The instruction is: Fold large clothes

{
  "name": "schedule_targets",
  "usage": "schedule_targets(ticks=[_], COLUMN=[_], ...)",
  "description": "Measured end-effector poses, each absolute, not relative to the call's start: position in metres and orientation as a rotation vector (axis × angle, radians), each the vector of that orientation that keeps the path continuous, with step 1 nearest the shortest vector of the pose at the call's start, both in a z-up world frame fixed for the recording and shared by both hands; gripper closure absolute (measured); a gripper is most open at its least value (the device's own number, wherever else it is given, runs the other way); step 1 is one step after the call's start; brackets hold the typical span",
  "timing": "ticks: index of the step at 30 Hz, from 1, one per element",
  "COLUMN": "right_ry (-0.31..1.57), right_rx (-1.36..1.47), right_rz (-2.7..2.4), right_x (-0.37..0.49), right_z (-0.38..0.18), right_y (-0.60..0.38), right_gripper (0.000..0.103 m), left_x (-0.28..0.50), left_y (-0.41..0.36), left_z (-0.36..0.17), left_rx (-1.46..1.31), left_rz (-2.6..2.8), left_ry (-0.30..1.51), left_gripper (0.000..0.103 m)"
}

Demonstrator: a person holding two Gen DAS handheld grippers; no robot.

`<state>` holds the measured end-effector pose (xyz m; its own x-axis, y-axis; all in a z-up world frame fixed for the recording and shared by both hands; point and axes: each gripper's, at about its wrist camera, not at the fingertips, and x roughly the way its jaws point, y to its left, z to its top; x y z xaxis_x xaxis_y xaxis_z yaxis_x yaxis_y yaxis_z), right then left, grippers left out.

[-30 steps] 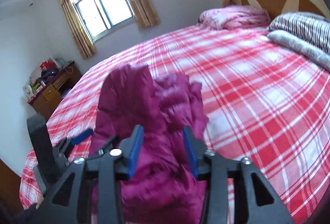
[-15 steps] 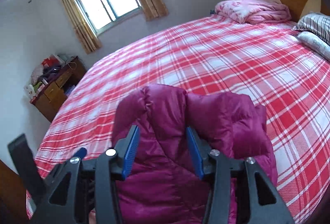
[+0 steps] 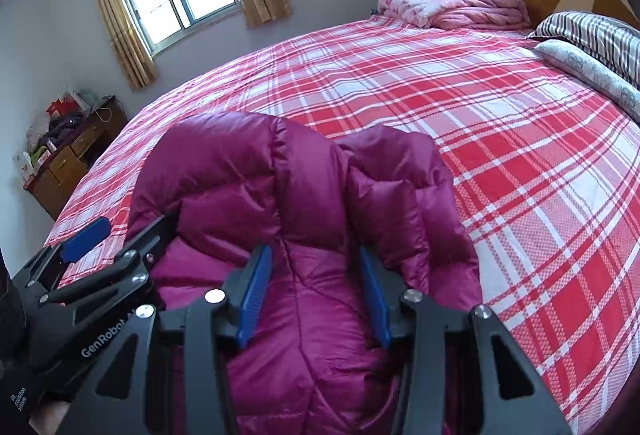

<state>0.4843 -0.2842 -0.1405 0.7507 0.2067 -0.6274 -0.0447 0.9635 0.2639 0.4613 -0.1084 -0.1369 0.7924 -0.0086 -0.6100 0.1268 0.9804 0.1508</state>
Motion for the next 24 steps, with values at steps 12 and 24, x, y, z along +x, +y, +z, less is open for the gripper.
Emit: schedule_targets(ticks=[12, 24], right_ry=[0.707, 0.712], right_rx=[0.259, 0.279], right_rz=[0.156, 0.162], right_x=[0.488, 0.491], right_z=[-0.153, -0.157], right_y=[-0.289, -0.292], right_gripper=[0.056, 0.056], left_x=[0.472, 0.473], left_y=[-0.107, -0.106], left_z=[-0.155, -0.162], left_rx=[0.152, 0.114], left_rz=[-0.063, -0.074], left_ry=[0.712, 0.729], left_gripper=[0.013, 0.011])
